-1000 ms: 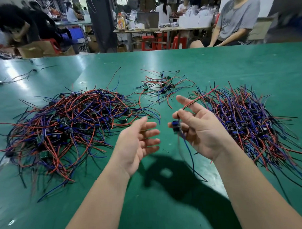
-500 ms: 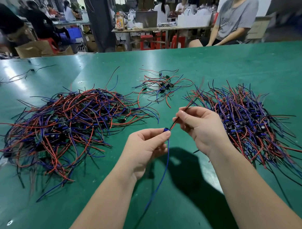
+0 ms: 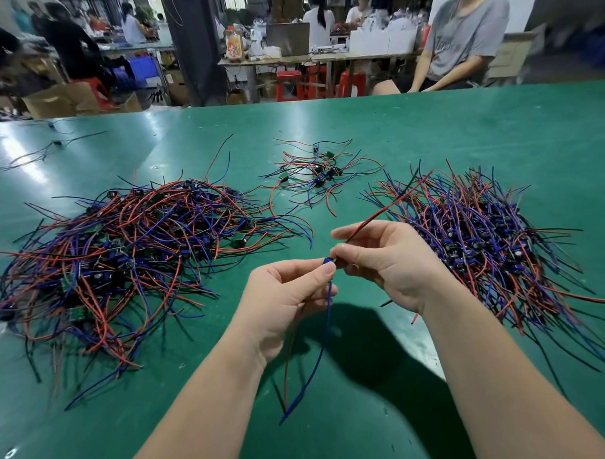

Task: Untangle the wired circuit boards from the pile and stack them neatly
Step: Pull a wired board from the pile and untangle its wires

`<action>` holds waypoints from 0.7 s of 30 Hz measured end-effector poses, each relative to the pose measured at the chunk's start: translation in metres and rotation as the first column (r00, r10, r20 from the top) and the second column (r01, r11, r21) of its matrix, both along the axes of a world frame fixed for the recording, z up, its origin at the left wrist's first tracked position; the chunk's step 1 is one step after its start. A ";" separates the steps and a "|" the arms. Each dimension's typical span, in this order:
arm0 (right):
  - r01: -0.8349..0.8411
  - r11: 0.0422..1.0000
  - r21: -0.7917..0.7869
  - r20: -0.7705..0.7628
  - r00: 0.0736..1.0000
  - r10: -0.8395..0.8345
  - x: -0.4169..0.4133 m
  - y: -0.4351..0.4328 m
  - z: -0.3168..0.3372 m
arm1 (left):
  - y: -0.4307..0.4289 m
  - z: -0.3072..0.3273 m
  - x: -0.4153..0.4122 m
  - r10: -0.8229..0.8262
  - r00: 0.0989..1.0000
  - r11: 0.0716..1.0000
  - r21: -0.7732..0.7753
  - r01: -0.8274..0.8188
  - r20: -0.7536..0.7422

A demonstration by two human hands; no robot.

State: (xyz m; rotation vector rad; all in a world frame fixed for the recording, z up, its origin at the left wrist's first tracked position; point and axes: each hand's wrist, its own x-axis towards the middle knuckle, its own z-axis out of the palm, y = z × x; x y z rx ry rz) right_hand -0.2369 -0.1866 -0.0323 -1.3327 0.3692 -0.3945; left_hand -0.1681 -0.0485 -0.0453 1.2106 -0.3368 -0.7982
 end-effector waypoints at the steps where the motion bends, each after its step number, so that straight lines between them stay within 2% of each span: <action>1: 0.037 0.999 -0.006 0.008 0.999 -0.037 0.000 -0.001 0.002 | 0.000 0.001 0.000 -0.006 1.000 1.000 -0.004 0.006 -0.005; 7: 0.336 0.931 0.141 0.063 0.936 -0.347 -0.008 -0.024 0.013 | 0.002 0.002 0.002 -0.053 0.999 0.999 0.013 0.053 -0.004; 11: 0.320 0.917 0.239 0.096 0.932 -0.351 -0.011 -0.028 0.013 | 0.001 0.001 -0.001 -0.144 0.989 0.988 0.050 0.143 0.016; 14: 0.322 0.904 0.283 0.137 0.919 -0.370 -0.010 -0.027 0.013 | 0.002 0.001 0.001 -0.143 0.989 0.988 0.054 0.141 0.028; 21: 0.489 0.822 0.292 0.103 0.838 -0.535 -0.013 -0.031 0.013 | 0.002 -0.002 0.001 -0.181 0.983 0.981 0.074 0.178 0.041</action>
